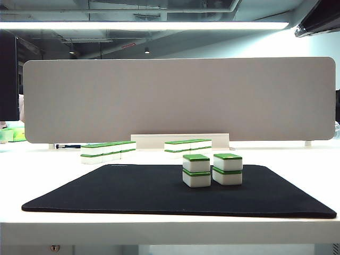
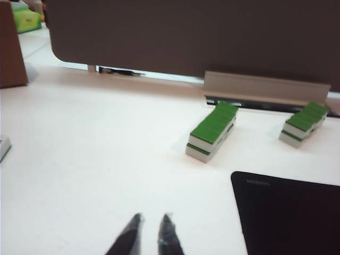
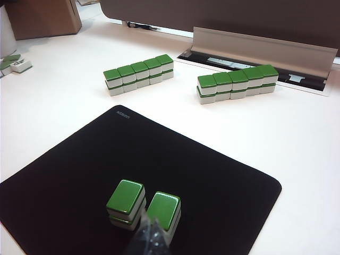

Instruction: Take a mahjong tile from the mahjong wall and then place it on the table close to you.

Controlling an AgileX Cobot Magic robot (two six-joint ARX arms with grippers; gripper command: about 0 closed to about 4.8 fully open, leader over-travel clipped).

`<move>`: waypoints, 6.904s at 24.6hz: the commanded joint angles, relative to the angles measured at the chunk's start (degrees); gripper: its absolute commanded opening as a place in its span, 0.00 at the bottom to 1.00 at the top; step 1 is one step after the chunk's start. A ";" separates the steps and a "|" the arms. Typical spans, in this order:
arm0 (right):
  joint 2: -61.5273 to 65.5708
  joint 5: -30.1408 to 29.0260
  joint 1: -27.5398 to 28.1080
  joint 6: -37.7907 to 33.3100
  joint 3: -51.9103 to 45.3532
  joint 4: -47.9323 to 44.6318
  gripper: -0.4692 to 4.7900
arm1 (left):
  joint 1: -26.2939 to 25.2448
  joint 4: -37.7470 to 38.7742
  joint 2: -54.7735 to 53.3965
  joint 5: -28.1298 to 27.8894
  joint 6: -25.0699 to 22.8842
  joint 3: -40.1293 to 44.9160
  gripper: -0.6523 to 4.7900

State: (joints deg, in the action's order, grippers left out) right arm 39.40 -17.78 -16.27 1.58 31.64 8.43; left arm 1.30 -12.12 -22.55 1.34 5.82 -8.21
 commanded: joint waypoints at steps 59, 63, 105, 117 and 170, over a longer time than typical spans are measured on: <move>-0.11 -0.17 -0.04 0.17 0.15 -0.94 0.09 | -2.23 22.75 22.25 -0.24 0.20 7.82 0.20; -0.11 -0.17 -0.04 0.20 0.15 -0.94 0.09 | -2.23 22.75 22.25 -0.22 0.20 7.82 0.20; -23.15 6.93 8.90 1.42 -23.78 -21.14 0.09 | -2.16 22.73 22.25 -0.09 0.20 7.82 0.20; -31.21 8.07 10.12 1.18 -29.40 -20.85 0.09 | -2.16 22.75 22.25 -0.09 0.20 7.82 0.20; -39.56 18.95 10.60 -4.57 -31.32 2.01 0.09 | -2.16 22.73 22.25 -0.09 0.20 7.82 0.20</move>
State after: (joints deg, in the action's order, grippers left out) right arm 0.32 0.93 -5.65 -2.74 0.49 10.85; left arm -0.95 10.04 -0.25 1.23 6.20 -0.30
